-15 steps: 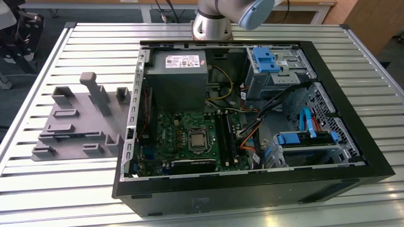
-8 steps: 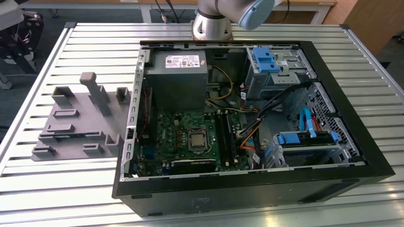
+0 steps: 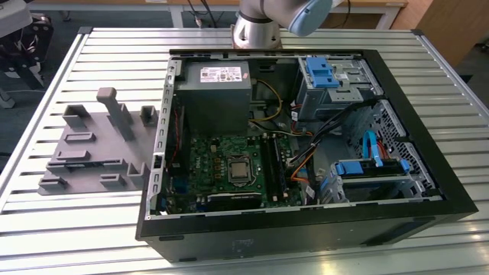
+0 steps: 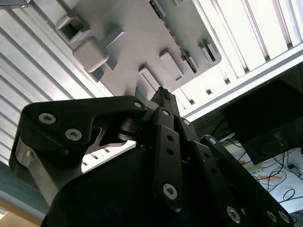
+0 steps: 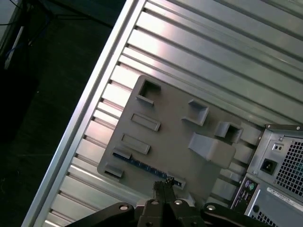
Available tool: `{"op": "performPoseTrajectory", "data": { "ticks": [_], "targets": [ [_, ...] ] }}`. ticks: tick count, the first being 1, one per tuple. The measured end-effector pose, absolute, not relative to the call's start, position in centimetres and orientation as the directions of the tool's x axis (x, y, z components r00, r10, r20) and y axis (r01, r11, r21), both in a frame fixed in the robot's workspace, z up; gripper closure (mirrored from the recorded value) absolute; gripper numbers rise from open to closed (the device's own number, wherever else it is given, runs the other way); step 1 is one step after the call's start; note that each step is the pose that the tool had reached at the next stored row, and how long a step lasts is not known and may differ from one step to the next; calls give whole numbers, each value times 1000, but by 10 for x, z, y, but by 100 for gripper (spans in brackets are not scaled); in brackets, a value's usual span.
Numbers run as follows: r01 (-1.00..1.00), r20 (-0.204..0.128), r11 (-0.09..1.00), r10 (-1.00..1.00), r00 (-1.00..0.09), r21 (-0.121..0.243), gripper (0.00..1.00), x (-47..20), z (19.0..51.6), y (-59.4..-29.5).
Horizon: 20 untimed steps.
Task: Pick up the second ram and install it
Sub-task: 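Pick up the second ram and move it above second insertion slot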
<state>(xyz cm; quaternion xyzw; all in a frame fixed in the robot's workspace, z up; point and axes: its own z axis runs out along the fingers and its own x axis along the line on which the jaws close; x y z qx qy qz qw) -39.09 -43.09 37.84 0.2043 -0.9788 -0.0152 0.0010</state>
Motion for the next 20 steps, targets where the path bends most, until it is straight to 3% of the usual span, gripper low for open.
{"op": "performPoseTrajectory", "data": {
  "ticks": [20],
  "targets": [
    [-590, -4, 807, -590, -807, 30, 89, -391, 378, -431]
  ]
}}
